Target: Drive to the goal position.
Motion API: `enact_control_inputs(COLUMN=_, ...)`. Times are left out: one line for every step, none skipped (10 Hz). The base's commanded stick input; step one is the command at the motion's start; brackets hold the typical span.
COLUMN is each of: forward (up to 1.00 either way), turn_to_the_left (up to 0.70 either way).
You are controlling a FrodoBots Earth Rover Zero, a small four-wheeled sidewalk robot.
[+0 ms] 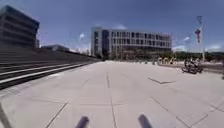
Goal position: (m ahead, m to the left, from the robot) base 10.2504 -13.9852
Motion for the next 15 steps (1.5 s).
enact_control_inputs(forward=1.00, turn_to_the_left=0.01)
enact_control_inputs(forward=1.00, turn_to_the_left=0.01)
enact_control_inputs(forward=1.00, turn_to_the_left=0.01)
enact_control_inputs(forward=1.00, turn_to_the_left=0.01)
enact_control_inputs(forward=1.00, turn_to_the_left=0.01)
enact_control_inputs(forward=1.00, turn_to_the_left=0.01)
enact_control_inputs(forward=1.00, turn_to_the_left=0.01)
enact_control_inputs(forward=1.00, turn_to_the_left=0.01)
enact_control_inputs(forward=1.00, turn_to_the_left=0.01)
enact_control_inputs(forward=1.00, turn_to_the_left=-0.08)
enact_control_inputs(forward=1.00, turn_to_the_left=-0.26)
enact_control_inputs(forward=1.00, turn_to_the_left=-0.39)
enact_control_inputs(forward=1.00, turn_to_the_left=-0.39)
enact_control_inputs(forward=1.00, turn_to_the_left=-0.10)
enact_control_inputs(forward=1.00, turn_to_the_left=0.01)
